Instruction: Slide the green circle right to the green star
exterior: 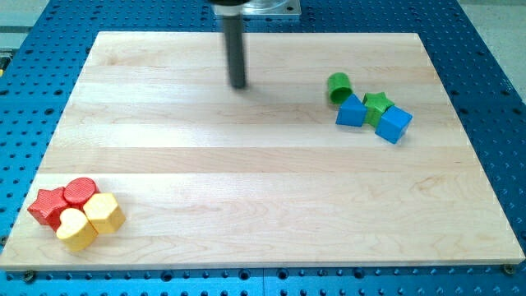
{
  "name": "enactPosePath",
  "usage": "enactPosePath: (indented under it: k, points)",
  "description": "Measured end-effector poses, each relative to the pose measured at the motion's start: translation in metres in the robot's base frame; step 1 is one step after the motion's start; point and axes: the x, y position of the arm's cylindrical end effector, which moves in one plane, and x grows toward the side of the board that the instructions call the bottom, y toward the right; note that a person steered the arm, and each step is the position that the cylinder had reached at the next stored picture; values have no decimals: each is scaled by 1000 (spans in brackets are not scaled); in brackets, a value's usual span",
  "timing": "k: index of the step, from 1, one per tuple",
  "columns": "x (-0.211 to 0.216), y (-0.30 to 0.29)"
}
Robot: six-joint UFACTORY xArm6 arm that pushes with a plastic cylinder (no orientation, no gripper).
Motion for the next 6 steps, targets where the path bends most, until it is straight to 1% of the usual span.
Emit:
enactPosePath:
  k: [2,3,4,5,6]
  points:
    - [-3,272]
    - [24,315]
    - [26,219]
    - [-42,205]
    - [-43,190]
